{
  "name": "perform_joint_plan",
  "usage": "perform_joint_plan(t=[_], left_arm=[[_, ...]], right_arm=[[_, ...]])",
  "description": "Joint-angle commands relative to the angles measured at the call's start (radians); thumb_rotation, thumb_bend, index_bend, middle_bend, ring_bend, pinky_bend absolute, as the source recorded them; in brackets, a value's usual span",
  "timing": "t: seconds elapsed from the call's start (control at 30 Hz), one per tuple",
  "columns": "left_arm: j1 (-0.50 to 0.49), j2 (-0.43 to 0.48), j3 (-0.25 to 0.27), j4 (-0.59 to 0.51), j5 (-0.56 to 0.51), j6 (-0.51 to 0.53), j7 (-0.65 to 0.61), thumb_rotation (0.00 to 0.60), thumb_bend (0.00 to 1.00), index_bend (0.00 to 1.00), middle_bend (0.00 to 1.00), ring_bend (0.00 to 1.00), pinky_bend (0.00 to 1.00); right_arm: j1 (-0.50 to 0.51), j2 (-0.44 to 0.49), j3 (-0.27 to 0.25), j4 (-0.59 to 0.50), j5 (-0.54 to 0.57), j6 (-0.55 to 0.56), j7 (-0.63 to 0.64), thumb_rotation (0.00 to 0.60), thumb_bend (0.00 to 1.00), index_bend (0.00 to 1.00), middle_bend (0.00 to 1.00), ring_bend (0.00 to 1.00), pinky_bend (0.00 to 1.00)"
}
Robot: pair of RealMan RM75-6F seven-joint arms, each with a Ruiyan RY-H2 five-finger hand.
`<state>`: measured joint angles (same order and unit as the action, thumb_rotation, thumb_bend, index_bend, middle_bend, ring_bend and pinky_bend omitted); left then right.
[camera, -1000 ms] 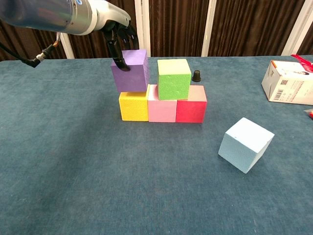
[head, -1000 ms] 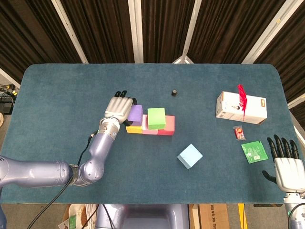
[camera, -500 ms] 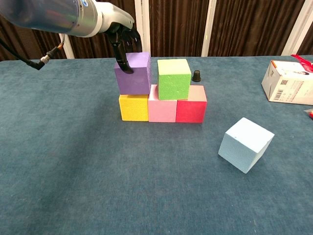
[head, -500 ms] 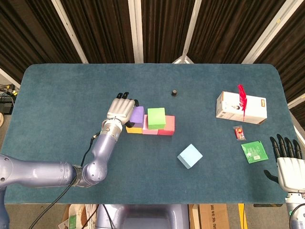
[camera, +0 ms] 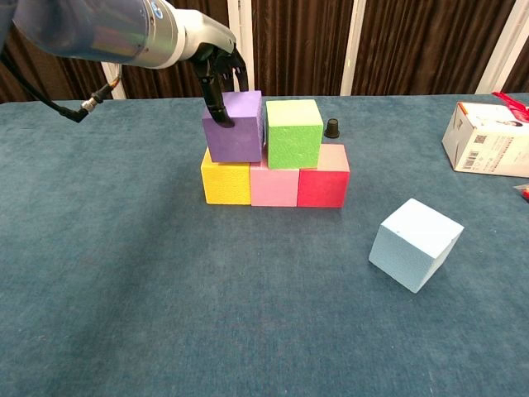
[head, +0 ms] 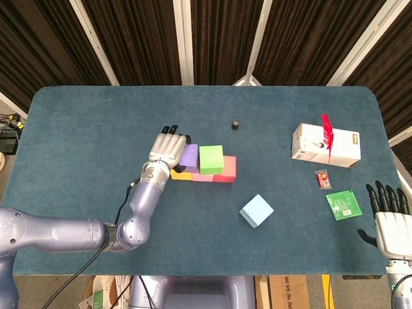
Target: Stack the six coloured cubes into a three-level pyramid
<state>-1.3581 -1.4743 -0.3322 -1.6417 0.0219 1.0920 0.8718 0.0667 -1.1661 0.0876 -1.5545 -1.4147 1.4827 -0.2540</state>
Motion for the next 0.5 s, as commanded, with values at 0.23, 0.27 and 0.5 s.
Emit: perform_joint_plan(t=[0.23, 0.27, 0.5], left_arm=[[-0.008, -0.019, -0.001, 0.019, -0.006, -0.002, 0.014, 0.600, 0.38, 0.32, 0.28, 0.00, 0.00], [-0.008, -0.021, -0.002, 0.020, -0.006, -0.002, 0.015, 0.600, 0.38, 0.32, 0.28, 0.00, 0.00], [-0.009, -0.033, -0.003, 0.029, 0.002, 0.000, 0.020, 0.600, 0.38, 0.30, 0.25, 0.00, 0.00]], right_arm=[[-0.001, 0.000, 0.002, 0.000, 0.002, 0.003, 0.004, 0.600, 0.13, 0.00, 0.03, 0.00, 0.00], [-0.002, 0.001, 0.001, -0.001, 0.001, 0.004, 0.004, 0.600, 0.13, 0.00, 0.03, 0.00, 0.00], [-0.001, 0.000, 0.005, 0.002, 0.006, 0.001, 0.006, 0.600, 0.13, 0.00, 0.03, 0.00, 0.00]])
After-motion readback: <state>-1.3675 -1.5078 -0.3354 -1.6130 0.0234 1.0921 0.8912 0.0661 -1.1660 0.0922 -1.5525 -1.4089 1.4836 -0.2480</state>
